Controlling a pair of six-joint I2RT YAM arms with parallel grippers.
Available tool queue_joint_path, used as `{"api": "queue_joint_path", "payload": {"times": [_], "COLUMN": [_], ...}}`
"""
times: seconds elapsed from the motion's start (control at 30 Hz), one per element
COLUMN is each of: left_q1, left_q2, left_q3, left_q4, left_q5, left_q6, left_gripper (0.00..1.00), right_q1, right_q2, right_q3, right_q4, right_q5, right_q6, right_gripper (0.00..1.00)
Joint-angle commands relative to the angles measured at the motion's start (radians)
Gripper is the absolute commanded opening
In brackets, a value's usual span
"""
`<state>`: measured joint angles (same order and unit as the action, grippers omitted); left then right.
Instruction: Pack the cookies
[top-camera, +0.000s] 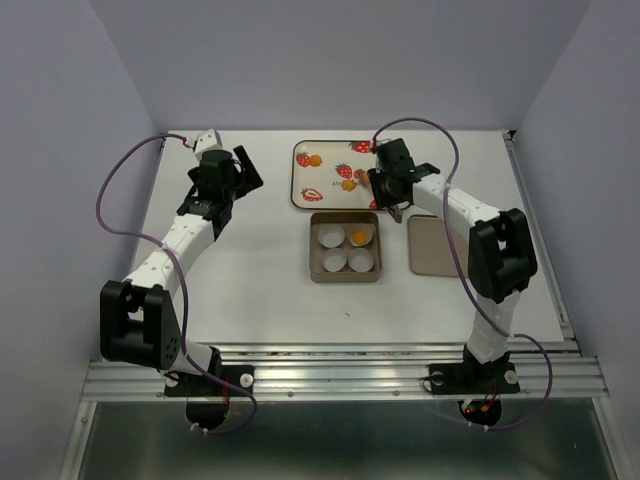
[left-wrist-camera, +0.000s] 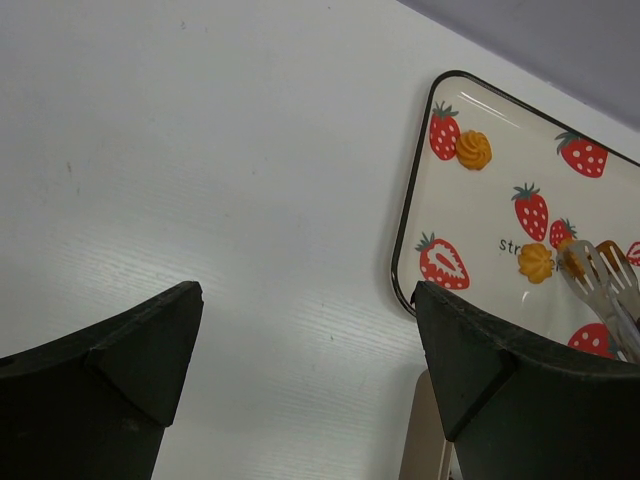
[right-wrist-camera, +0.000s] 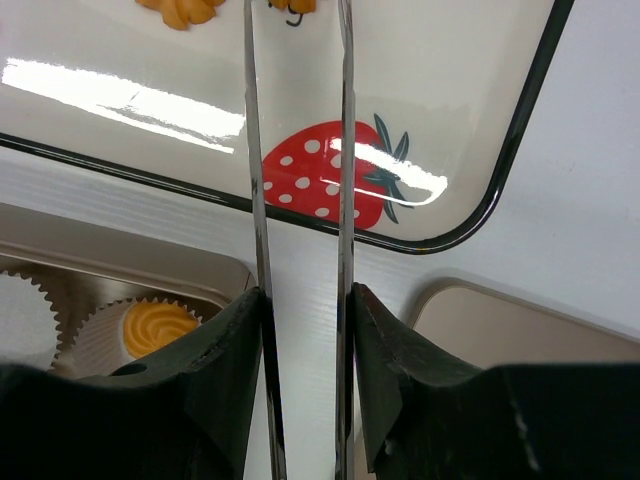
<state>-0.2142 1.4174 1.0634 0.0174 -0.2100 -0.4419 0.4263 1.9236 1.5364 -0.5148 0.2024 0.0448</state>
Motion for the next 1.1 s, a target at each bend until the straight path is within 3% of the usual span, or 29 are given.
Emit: {"api": "queue_joint_path", "payload": {"times": [0.0,0.67,1.07], "left_q1": [0.004,0.003,-0.069], "left_q2": [-0.021,-0.075,-0.126], "left_q3": [0.033,-0.037,-0.083], "left_q4": [0.032,0.088,0.087], "left_q5": [0.0,0.072,0.06], "left_q6": [0.006,-0.021,-0.047], "left_gripper": [0.99,0.99,0.99], "right_q1": [-0.004,-0.004,0.209], "right_q2": [-0.031,-0.346,-0.623], "right_q3": [0.057,-0.156,-0.355], "right_q4": [0.039,0.11,0.067], "right_q5": [0.003,-0.078,-0.142], "right_q6": [-0.02,-0.019,0.03], "right_gripper": [0.38,0.31,0.31]}}
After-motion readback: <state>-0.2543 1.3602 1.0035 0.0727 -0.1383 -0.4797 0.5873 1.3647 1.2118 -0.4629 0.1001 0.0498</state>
